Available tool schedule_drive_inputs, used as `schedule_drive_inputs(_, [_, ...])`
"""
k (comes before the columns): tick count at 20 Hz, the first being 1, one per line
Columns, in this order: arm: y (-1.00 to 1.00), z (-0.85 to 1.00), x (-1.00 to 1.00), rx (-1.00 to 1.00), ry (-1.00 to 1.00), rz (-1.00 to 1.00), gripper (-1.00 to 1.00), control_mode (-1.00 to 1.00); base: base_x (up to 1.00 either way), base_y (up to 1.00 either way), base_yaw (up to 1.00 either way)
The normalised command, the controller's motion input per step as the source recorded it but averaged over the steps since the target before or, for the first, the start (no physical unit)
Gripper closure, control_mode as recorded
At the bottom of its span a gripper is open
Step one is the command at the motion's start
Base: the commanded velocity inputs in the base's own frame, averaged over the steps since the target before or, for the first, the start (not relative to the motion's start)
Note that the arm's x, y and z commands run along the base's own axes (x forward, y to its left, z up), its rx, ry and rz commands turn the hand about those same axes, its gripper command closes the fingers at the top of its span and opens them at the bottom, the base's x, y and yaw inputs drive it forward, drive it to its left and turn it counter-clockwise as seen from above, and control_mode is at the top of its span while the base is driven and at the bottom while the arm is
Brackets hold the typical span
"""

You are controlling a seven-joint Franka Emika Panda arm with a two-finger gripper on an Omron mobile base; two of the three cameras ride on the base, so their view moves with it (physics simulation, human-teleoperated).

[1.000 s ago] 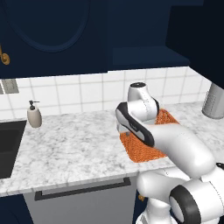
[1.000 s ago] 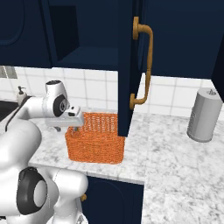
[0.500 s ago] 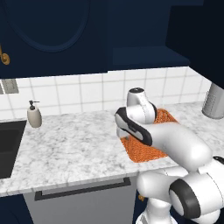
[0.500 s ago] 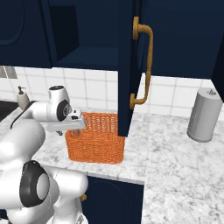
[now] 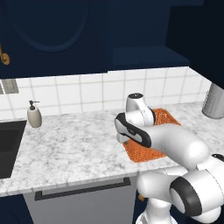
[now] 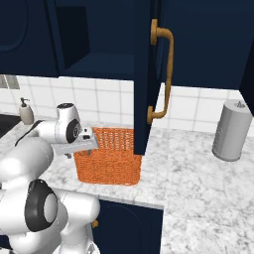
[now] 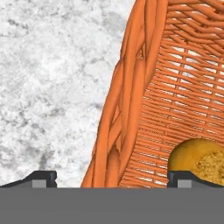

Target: Open the cabinet, pick up the bread from the cabinet and place it in the basket. Then move the basket to the dining counter.

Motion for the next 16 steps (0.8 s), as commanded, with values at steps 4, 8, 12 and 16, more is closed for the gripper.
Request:
schedule_drive_inputs(4, [0.0,-0.35,0.11,0.0,0.0,0.14,-1.0,-1.0,0.0,0.0,0.0])
schedule_drive_inputs(8, [0.03,-0.26,0.03,0.0,0.0,0.15,-1.0,-1.0,0.0,0.0,0.0])
schedule_drive_inputs(12, [0.11,-0.26,0.0,0.0,0.01,0.14,1.0,-1.0,0.0,0.0,0.0])
schedule_drive_inputs(16, [0.1,-0.24,-0.01,0.0,0.04,0.07,1.0,-1.0,0.0,0.0,0.0])
